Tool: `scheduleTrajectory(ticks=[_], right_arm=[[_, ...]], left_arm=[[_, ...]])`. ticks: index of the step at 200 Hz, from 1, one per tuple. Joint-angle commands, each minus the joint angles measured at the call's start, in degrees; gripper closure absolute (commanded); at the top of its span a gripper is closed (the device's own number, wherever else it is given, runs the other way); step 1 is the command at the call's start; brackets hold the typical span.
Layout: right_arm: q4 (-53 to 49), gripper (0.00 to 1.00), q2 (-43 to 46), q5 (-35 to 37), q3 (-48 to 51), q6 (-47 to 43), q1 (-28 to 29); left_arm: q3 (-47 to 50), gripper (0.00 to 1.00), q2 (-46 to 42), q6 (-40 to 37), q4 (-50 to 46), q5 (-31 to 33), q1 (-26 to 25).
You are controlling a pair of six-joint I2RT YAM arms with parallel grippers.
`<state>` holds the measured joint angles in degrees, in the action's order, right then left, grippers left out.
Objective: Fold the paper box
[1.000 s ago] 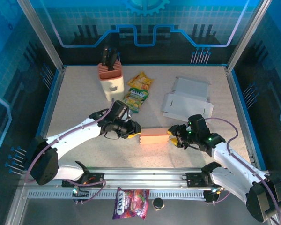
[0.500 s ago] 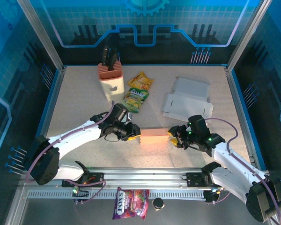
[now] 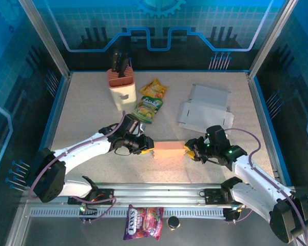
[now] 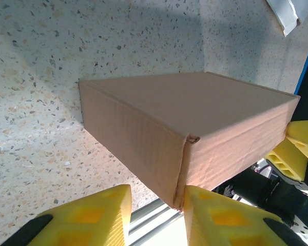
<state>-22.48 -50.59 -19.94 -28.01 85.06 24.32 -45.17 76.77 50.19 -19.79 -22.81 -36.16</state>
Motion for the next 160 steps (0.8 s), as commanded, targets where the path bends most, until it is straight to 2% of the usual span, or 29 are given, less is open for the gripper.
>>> scheduleTrajectory(ticks=[1,33,72,106,160], right_arm=[[-8.2,0.62,-0.4,1.9,-3.0,-0.9,-0.8],[-11.5,0.54,-1.0,2.2,-6.9,1.7,-0.8],[-14.0,0.35,0.6,4.6,-8.3,17.6,-0.8],[-9.2,0.17,0.2,3.6,-6.1,28.0,-0.8],[-2.1,0.17,-5.0,0.1,-2.7,33.1,-1.2]], left_arm=[[0.6,0.68,0.2,-2.1,-5.1,1.3,0.1],[-0.6,0.68,0.2,-3.1,-6.0,2.2,-0.3],[-2.3,0.69,0.4,-5.0,-8.0,3.0,-0.9],[-2.5,0.70,0.6,-6.4,-8.5,4.4,-1.6],[-3.2,0.72,1.4,-8.4,-8.8,6.8,-3.0]])
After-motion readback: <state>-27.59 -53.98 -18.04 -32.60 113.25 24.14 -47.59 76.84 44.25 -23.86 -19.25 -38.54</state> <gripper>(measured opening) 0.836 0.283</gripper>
